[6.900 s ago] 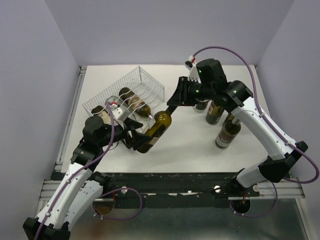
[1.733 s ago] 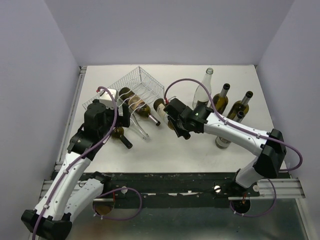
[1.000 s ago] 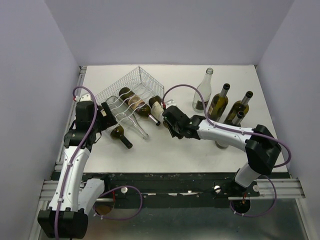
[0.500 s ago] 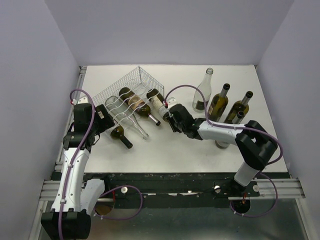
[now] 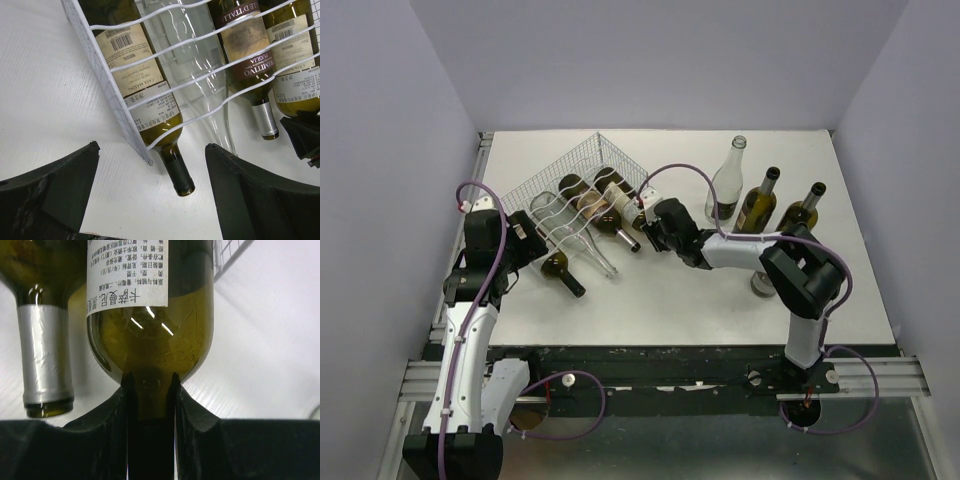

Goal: Put the wine bottle on the wine rack

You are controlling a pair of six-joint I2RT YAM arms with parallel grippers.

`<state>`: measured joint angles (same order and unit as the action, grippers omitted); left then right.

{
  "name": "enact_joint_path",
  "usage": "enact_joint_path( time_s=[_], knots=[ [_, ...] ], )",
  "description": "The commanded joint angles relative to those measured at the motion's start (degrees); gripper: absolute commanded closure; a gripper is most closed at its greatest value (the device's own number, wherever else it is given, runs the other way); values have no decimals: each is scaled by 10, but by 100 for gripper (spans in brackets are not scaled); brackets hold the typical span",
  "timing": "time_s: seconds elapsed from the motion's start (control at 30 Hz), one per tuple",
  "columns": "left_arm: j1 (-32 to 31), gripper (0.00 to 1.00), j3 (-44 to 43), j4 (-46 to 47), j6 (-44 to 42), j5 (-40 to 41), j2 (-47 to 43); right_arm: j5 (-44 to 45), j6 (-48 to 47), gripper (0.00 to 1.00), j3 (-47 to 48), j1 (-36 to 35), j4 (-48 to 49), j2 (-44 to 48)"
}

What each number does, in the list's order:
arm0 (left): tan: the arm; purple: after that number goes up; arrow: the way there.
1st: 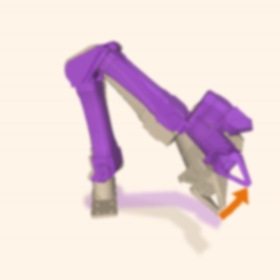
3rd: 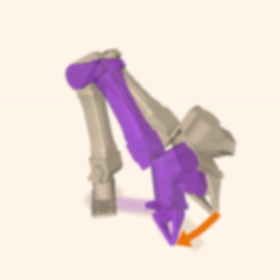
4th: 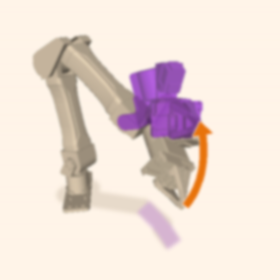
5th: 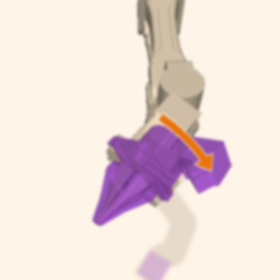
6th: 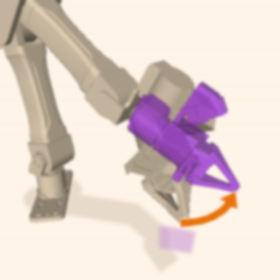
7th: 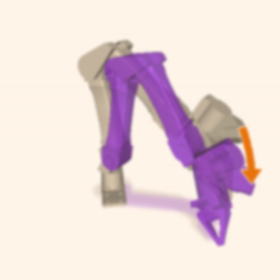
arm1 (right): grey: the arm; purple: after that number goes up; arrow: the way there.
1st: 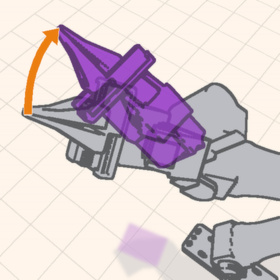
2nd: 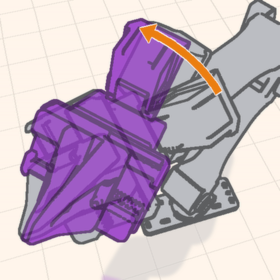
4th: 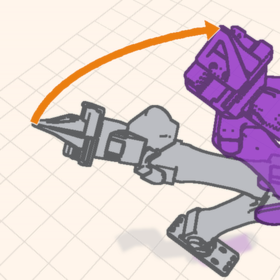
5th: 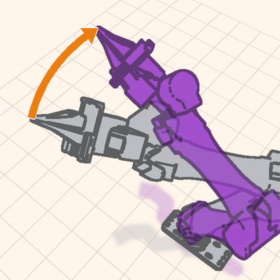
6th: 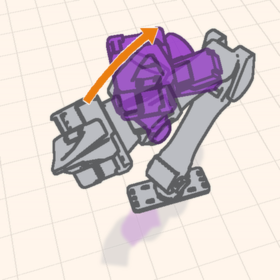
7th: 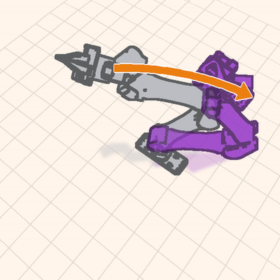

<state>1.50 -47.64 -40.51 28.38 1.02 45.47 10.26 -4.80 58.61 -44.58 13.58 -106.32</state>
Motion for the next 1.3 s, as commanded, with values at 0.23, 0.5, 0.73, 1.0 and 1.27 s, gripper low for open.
enact_joint_path(
  time_s=[0.23, 0.5, 0.73, 1.0, 1.27],
  knots=[
    [4, 3, -4, -12, 9, -9, -24, -31, -63, 99, 135, 22, 92, -73],
    [3, 1, -3, -17, -3, -10, -29, -30, -32, 99, 200, 22, 43, -116],
    [5, 1, 1, -20, -10, -27, -34, -6, -21, 95, 242, 21, 7, -145],
    [4, 1, -7, -23, -19, -30, -42, 4, -6, 51, 217, 20, 8, -136],
    [4, 1, -17, -26, -27, -36, -50, 16, 4, 36, 212, 22, -23, -111]
  ],
)
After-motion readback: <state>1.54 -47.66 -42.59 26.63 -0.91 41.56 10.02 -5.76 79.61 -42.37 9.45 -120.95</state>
